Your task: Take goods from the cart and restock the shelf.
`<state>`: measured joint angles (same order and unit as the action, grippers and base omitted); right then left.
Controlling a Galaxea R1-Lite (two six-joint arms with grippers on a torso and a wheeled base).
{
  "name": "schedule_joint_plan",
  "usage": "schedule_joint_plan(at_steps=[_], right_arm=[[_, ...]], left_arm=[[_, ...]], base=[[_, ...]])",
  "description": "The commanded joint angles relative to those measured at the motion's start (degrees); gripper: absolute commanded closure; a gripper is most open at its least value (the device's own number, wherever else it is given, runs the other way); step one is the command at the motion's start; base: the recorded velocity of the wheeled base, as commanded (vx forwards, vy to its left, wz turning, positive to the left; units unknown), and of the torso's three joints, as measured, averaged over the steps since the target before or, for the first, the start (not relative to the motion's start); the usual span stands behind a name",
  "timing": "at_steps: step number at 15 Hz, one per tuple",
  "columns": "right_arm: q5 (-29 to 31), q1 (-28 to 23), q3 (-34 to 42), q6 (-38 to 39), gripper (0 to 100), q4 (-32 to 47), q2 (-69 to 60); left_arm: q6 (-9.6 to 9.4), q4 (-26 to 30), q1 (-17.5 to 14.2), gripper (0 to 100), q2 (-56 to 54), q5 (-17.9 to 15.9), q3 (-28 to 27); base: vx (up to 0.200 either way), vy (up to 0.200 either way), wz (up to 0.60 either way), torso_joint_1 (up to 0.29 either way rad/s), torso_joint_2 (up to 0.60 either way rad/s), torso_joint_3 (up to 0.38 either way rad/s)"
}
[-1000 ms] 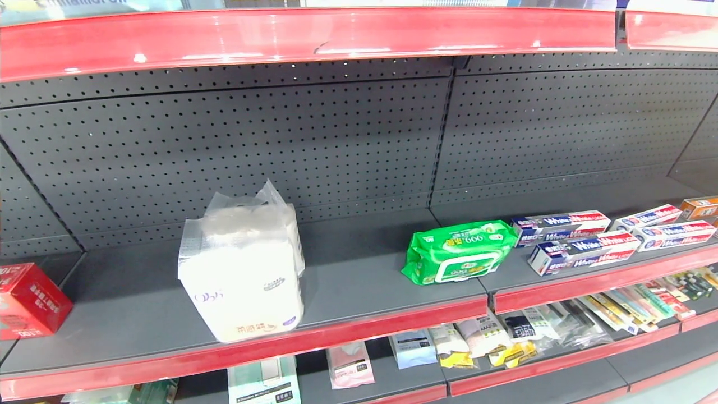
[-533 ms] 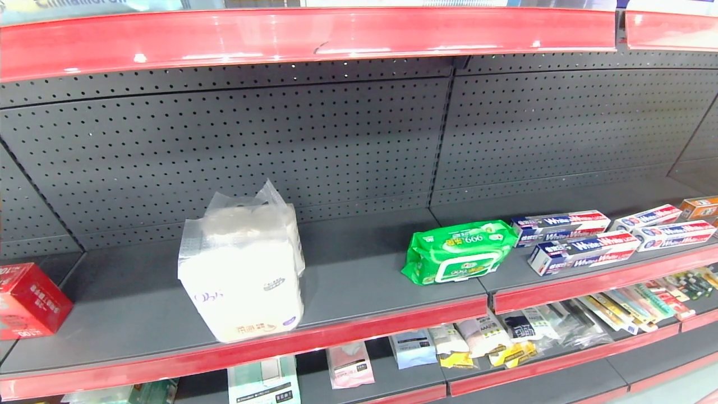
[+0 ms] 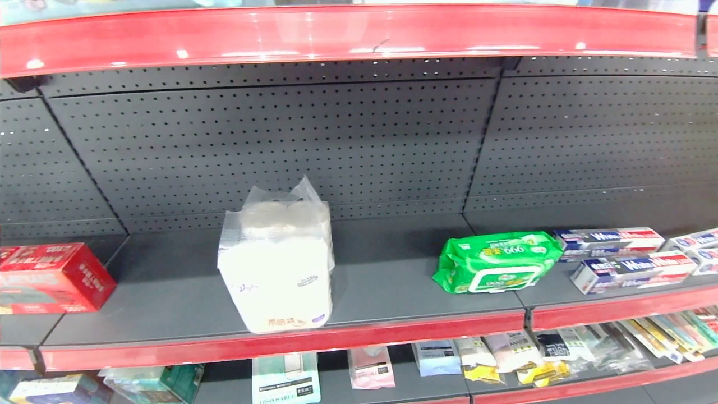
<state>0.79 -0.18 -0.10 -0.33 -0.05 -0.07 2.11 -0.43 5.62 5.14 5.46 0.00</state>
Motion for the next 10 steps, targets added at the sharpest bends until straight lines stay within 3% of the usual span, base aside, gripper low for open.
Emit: schedule_joint_plan(at_steps=[1, 2, 10], right_arm=[[0.0, 0.01, 0.01, -0.02, 0, -0.04, 0.07], [0.0, 0.01, 0.01, -0.11, 0, -0.04, 0.07], [0.0, 0.01, 0.01, -0.11, 0, -0.04, 0.07]], left_arm=[[0.0, -0.01, 0.01, 0, 0.39, -0.01, 0.0], [0.0, -0.01, 0.01, 0, 0.3, -0.01, 0.0], [-0.09, -0.01, 0.01, 0, 0.3, -0.01, 0.0]], base=[[0.0, 0.0, 0.6, 0.012, 0.0, 0.002], [0.0, 0.0, 0.6, -0.002, 0.0, 0.007], [0.0, 0.0, 0.0, 0.0, 0.0, 0.0]])
